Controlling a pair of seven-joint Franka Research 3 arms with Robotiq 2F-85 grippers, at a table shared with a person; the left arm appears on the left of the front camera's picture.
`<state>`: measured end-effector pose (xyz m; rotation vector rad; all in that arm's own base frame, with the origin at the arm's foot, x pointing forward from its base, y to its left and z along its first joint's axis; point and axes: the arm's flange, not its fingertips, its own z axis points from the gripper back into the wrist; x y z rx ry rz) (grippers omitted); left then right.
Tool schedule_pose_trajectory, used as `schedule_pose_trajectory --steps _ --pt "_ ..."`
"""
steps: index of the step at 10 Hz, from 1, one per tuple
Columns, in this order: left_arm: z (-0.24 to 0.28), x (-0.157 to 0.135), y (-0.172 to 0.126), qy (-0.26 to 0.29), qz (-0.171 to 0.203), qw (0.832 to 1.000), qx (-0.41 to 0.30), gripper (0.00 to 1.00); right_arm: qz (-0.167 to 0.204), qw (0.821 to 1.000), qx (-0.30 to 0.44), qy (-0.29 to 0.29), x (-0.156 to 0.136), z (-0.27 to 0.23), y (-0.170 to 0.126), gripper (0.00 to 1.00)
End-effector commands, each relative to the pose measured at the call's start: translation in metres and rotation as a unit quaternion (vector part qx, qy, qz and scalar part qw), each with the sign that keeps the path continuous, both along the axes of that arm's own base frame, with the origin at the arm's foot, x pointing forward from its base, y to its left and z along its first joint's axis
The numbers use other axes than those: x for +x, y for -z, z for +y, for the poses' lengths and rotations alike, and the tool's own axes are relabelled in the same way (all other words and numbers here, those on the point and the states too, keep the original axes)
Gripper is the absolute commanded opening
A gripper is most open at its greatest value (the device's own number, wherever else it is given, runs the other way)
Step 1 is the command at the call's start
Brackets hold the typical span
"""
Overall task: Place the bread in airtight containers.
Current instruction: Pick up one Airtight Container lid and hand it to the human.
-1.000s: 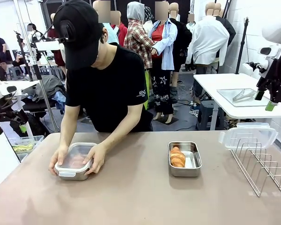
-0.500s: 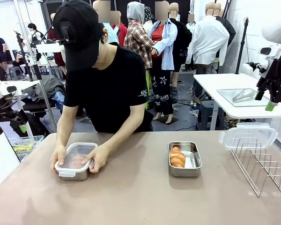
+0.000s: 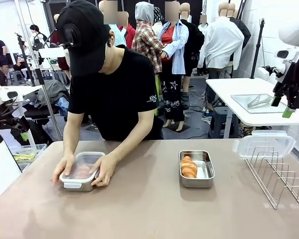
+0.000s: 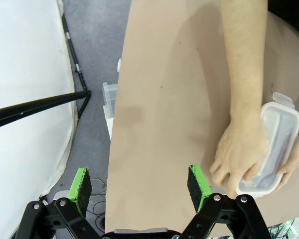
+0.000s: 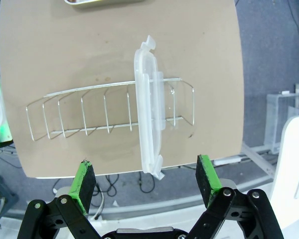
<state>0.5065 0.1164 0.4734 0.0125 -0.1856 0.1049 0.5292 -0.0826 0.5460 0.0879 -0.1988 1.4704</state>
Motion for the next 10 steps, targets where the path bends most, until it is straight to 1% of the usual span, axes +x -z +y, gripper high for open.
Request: schedule_pose_trajectory --steps 1,10 --pt "0.0008 -0.0009 -0.0013 -0.002 0.001 1.0 0.0 1.0 0.002 1.0 0.0 -0.004 -0.0041 0.0007 0.0033 1.0" --pt "0.0008 -0.0009 -0.0013 -0.002 0.001 1.0 0.0 1.0 0.002 1.0 0.0 -0.004 -0.0041 0.0007 0.0033 1.0"
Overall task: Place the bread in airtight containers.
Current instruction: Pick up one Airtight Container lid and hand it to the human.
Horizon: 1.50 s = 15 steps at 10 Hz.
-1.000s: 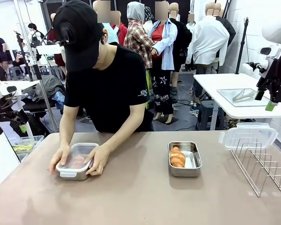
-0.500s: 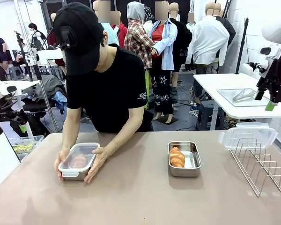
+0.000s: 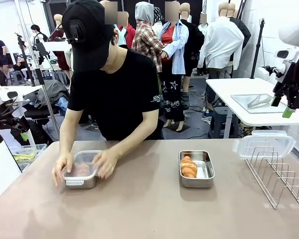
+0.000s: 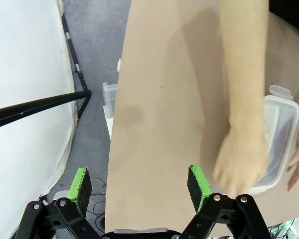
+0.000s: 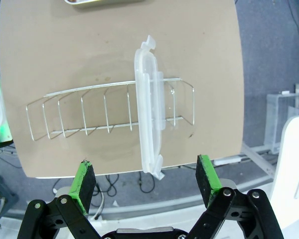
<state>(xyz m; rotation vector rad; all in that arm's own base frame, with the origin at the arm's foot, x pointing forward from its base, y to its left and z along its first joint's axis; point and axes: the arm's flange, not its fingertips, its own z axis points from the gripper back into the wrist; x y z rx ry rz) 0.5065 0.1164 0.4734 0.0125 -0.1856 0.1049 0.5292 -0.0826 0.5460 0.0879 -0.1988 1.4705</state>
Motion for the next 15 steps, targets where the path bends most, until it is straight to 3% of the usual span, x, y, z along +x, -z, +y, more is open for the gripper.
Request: schedule_pose_trajectory --steps 1,15 --pt "0.0008 -0.0009 -0.0013 -0.002 0.001 1.0 0.0 1.0 0.002 1.0 0.0 -0.004 -0.0041 0.0007 0.0033 1.0" --pt "0.0008 -0.0009 -0.0013 -0.002 0.001 1.0 0.0 1.0 0.002 1.0 0.0 -0.004 -0.0041 0.0007 0.0033 1.0"
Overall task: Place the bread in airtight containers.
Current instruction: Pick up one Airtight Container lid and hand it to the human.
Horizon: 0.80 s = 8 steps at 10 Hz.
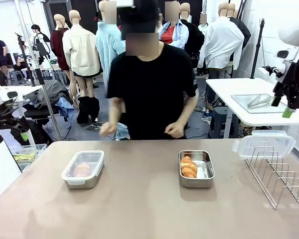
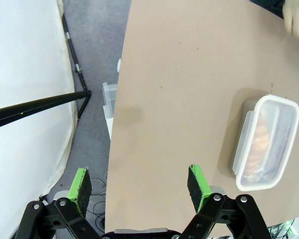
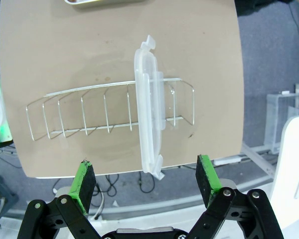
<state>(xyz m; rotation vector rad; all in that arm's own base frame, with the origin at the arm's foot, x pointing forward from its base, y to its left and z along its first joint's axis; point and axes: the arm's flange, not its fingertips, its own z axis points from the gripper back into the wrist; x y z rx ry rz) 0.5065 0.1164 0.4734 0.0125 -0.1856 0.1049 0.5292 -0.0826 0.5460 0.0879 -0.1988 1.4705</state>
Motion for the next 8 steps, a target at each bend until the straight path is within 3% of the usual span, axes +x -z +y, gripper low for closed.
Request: schedule_pose_trajectory --steps 1,8 --pt "0.0008 -0.0009 -0.0013 -0.002 0.001 1.0 0.0 1.0 0.002 1.0 0.0 -0.004 -0.0041 0.0007 0.0033 1.0" --pt "0.0008 -0.0009 -0.0013 -0.002 0.001 1.0 0.0 1.0 0.002 1.0 0.0 -0.004 -0.0041 0.0007 0.0033 1.0"
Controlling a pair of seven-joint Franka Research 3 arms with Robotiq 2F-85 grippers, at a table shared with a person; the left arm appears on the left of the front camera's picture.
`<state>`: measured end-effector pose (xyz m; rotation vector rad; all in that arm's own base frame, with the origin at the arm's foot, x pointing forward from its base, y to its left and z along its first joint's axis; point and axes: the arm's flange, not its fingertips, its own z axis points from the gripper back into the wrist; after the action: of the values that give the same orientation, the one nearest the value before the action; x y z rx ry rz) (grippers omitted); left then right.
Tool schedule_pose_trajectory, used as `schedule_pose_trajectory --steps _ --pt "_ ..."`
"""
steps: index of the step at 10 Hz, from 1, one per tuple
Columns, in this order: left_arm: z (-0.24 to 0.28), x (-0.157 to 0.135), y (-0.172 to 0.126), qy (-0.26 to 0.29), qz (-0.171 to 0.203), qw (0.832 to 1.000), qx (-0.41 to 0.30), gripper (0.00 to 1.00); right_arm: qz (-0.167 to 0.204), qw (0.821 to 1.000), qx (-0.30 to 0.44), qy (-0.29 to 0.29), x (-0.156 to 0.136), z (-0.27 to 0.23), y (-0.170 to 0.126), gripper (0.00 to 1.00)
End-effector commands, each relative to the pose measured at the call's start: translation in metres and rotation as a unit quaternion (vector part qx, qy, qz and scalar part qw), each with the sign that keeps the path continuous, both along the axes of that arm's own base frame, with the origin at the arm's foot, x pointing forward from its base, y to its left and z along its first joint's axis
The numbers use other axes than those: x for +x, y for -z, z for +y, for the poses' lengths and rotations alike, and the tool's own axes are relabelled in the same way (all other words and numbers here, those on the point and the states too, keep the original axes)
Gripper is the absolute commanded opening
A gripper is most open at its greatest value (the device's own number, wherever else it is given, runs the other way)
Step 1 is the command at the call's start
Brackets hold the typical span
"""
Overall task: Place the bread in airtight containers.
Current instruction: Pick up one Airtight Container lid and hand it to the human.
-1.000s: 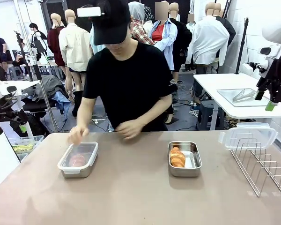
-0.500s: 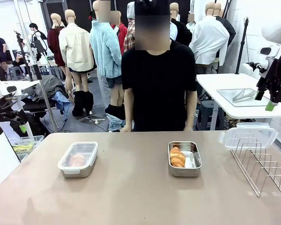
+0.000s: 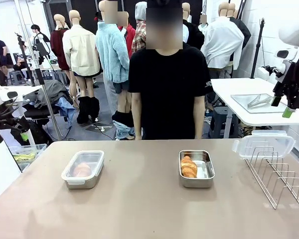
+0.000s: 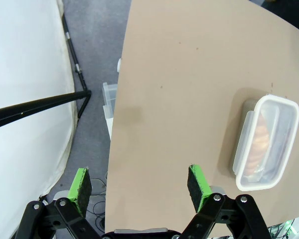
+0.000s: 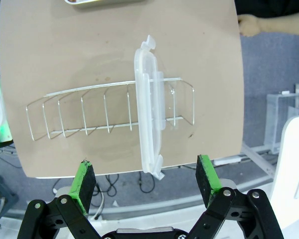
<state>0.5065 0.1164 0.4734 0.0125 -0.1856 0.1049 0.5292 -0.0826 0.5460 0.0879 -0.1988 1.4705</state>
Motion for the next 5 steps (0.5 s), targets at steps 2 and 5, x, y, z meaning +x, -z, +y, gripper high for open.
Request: schedule_pose_trajectory --steps 2,5 --pt "0.0008 -0.0009 -0.0013 -0.002 0.001 1.0 0.0 1.0 0.002 1.0 0.0 -0.004 -0.0041 0.0007 0.0032 1.0" --pt "0.0008 -0.0009 -0.0013 -0.002 0.001 1.0 0.0 1.0 0.002 1.0 0.0 -0.004 -0.0041 0.0007 0.0032 1.0"
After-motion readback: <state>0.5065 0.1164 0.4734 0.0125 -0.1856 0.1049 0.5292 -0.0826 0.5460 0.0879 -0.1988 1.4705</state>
